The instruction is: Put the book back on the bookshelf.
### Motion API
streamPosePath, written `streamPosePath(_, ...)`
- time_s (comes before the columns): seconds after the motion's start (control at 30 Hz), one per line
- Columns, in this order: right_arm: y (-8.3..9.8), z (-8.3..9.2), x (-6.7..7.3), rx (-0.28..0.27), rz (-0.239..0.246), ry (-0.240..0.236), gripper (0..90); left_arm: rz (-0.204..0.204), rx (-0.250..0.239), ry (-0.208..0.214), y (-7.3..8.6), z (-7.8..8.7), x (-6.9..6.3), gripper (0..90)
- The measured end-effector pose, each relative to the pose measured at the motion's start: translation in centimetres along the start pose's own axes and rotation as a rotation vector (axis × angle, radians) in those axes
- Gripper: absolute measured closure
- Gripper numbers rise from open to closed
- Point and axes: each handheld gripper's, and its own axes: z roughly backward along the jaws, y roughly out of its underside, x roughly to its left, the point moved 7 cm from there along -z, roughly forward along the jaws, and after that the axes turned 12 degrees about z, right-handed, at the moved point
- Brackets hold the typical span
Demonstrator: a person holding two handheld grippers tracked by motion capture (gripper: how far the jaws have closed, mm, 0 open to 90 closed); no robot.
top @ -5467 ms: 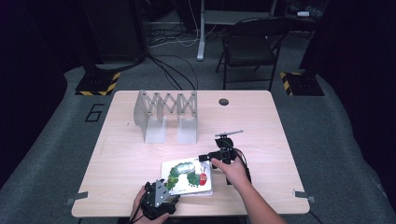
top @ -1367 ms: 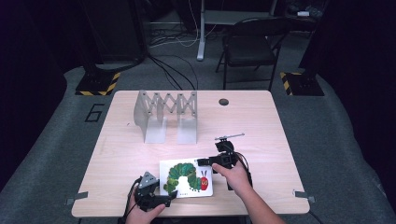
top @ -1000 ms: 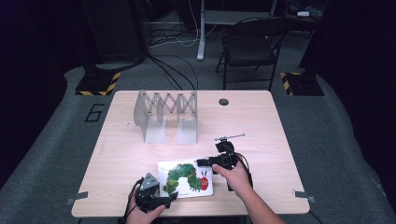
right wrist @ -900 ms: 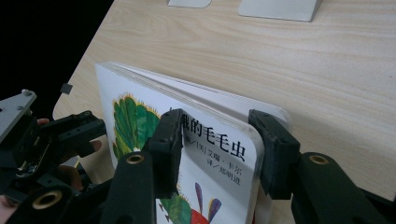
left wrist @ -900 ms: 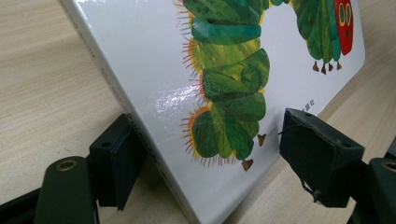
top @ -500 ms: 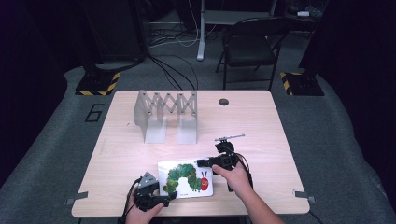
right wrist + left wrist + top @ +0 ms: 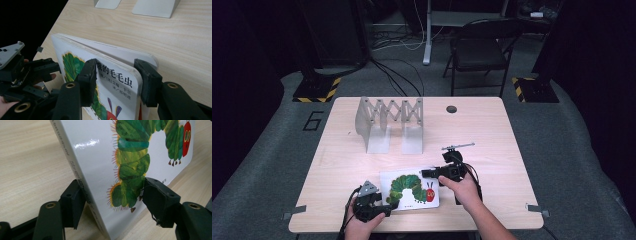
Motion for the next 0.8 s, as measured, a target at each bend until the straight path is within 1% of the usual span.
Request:
streamPosePath(0.07, -0.1, 0.0, 0.1, -0.006, 0.006, 0.000, 52.9, -0.003, 0.002, -0.002, -0.1, 0.1, 0.0, 38.2)
streamPosePath(0.1, -0.3, 0.2, 0.3, -0.013, 0.005, -0.001, 51.9, -0.008, -0.007, -0.010, -0.5, 0.2, 0.1, 39.0)
streamPosePath(0.13, -0.3, 0.2, 0.3, -0.013, 0.005, -0.001, 51.9, -0.008, -0.007, -0.010, -0.5, 0.2, 0.1, 39.6)
streamPosePath(0.17, -0.5, 0.3, 0.4, -0.019, 0.012, 0.003, 51.2, -0.012, -0.010, -0.017, -0.8, 0.4, 0.2, 39.9)
streamPosePath(0.2, -0.6, 0.3, 0.5, -0.022, 0.017, 0.005, 51.0, -0.015, -0.010, -0.014, -0.9, 0.5, 0.3, 40.2)
streamPosePath(0.23, -0.6, 0.3, 0.6, -0.025, 0.017, 0.004, 50.6, -0.003, -0.027, -0.021, -1.1, 0.5, 0.2, 40.5)
streamPosePath(0.33, -0.7, 0.3, 0.7, -0.029, 0.014, 0.007, 50.2, 0.001, -0.034, -0.023, -1.4, 0.5, 0.2, 40.7)
streamPosePath(0.37, -0.8, 0.3, 0.7, -0.032, 0.013, 0.009, 50.2, -0.010, -0.024, -0.022, -1.6, 0.7, 0.3, 40.7)
streamPosePath(0.4, -0.9, 0.4, 0.7, -0.035, 0.011, 0.013, 50.1, 0.000, -0.040, -0.028, -1.8, 0.6, 0.3, 40.8)
streamPosePath(0.47, -1.1, 0.4, 0.8, -0.044, 0.011, 0.017, 49.6, -0.008, -0.028, -0.026, -1.9, 0.7, 0.3, 40.9)
streamPosePath(0.5, -1.3, 0.5, 0.8, -0.049, 0.017, 0.020, 48.9, -0.021, -0.031, -0.037, -2.3, 0.8, 0.5, 41.3)
streamPosePath(0.53, -1.5, 0.5, 0.9, -0.053, 0.025, 0.018, 48.7, -0.021, -0.031, -0.037, -2.3, 0.8, 0.5, 41.3)
streamPosePath(0.6, -1.6, 0.6, 1.0, -0.054, 0.026, 0.016, 48.5, -0.028, -0.034, -0.045, -2.5, 0.9, 0.6, 41.7)
streamPosePath(0.63, -1.7, 0.6, 1.3, -0.061, 0.038, 0.012, 47.6, -0.035, -0.037, -0.053, -2.6, 0.9, 0.8, 42.0)
streamPosePath(0.73, -1.8, 0.5, 1.5, -0.061, 0.052, 0.008, 46.5, -0.043, -0.038, -0.065, -2.6, 0.8, 1.0, 42.8)
streamPosePath(0.77, -1.6, 0.4, 1.7, -0.057, 0.066, 0.006, 45.3, -0.042, -0.040, -0.075, -2.4, 0.7, 1.1, 43.5)
streamPosePath(0.8, -1.5, 0.4, 1.8, -0.055, 0.075, 0.006, 44.8, -0.052, -0.027, -0.071, -2.3, 0.8, 1.2, 44.0)
